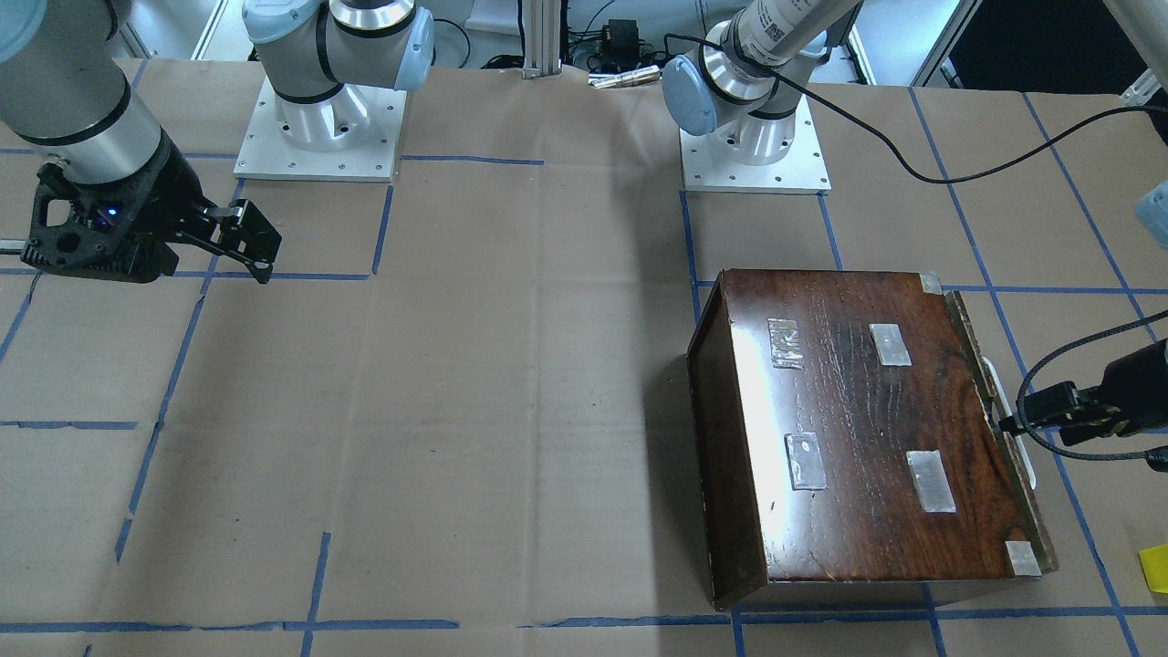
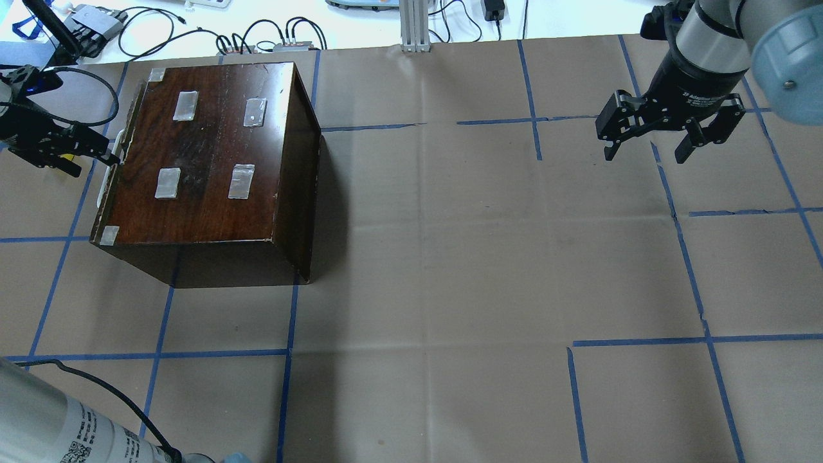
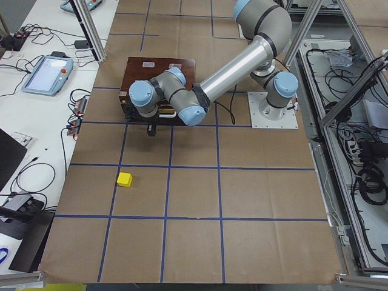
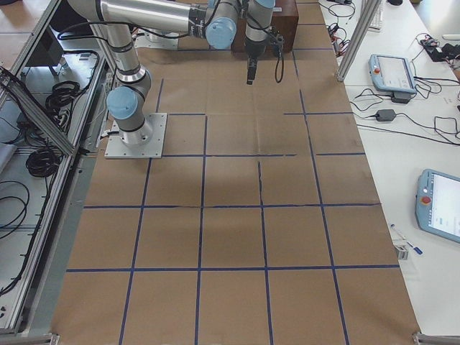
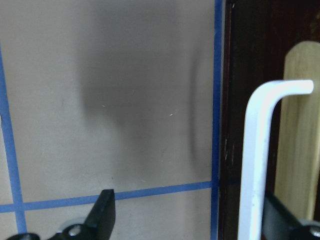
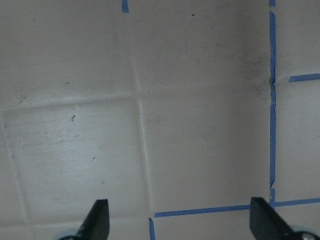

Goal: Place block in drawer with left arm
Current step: 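Pull the drawer open with the left gripper, away from the cabinet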

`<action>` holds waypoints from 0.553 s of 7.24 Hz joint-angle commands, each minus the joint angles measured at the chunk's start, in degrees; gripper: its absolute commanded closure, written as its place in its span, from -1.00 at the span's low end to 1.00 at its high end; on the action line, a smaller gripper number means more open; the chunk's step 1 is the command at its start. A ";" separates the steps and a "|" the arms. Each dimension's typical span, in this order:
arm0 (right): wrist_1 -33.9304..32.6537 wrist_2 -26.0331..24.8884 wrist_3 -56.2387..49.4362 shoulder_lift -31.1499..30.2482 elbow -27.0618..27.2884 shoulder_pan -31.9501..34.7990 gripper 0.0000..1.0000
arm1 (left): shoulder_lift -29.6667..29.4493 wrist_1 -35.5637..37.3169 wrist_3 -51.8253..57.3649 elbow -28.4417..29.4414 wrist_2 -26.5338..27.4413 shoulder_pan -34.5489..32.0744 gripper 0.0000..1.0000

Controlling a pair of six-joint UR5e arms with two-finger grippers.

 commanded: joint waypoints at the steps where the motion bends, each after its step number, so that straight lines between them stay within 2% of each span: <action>1: 0.00 0.00 0.00 0.00 -0.08 0.00 -1.00 | -0.01 0.07 0.12 0.27 0.29 0.11 -0.97; 2: 0.00 0.00 0.00 0.00 0.00 0.00 -1.00 | -0.36 0.42 0.20 0.79 3.43 0.11 -0.97; 4: 0.00 0.00 0.00 0.00 0.00 0.00 -1.00 | -1.51 2.97 0.56 1.14 4.43 2.47 -0.97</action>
